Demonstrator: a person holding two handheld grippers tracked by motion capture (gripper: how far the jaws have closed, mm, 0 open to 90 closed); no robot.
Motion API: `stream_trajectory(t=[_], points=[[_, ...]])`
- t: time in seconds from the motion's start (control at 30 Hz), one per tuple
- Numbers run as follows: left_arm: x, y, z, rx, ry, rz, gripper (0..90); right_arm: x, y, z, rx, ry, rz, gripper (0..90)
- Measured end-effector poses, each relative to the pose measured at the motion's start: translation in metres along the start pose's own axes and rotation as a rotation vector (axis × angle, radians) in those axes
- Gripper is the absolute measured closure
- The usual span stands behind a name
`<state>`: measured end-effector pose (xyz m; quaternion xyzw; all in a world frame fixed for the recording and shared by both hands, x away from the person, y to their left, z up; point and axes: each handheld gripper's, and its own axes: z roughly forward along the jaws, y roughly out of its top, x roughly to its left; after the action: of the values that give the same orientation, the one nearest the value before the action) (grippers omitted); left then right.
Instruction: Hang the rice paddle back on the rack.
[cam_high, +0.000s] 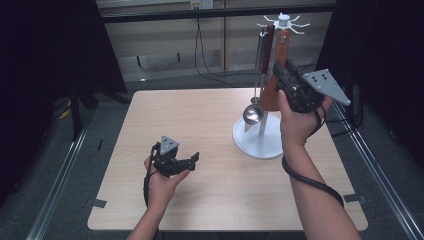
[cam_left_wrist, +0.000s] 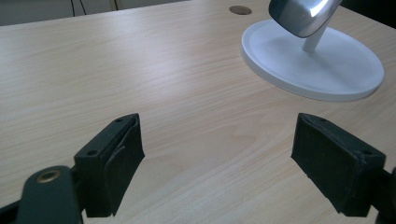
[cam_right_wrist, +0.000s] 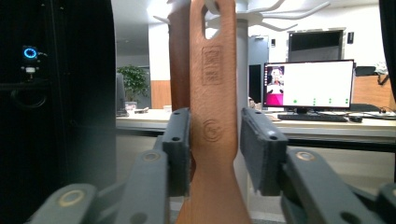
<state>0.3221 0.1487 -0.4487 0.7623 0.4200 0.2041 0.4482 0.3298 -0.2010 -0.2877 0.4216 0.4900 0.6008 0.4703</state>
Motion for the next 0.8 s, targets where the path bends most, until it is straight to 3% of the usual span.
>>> stream_trajectory(t=[0.23, 0.3, 0.37, 0.8], points=[[-0.001, 0.0, -0.001, 0.0, -0.002, -0.002, 16.2, -0.008, -0.005, -0.005, -0.016, 0.007, 0.049, 56.2], [-0.001, 0.0, -0.001, -0.003, -0.001, -0.006, 16.2, -0.008, -0.007, -0.007, -0.026, 0.042, 0.054, 54.1], [-0.002, 0.0, -0.001, -0.005, -0.001, -0.007, 16.2, -0.008, -0.009, -0.008, -0.028, 0.047, 0.033, 50.8], [-0.001, -0.001, -0.002, 0.005, 0.001, 0.007, 16.2, -0.007, -0.026, -0.015, -0.031, 0.093, 0.061, 37.0]])
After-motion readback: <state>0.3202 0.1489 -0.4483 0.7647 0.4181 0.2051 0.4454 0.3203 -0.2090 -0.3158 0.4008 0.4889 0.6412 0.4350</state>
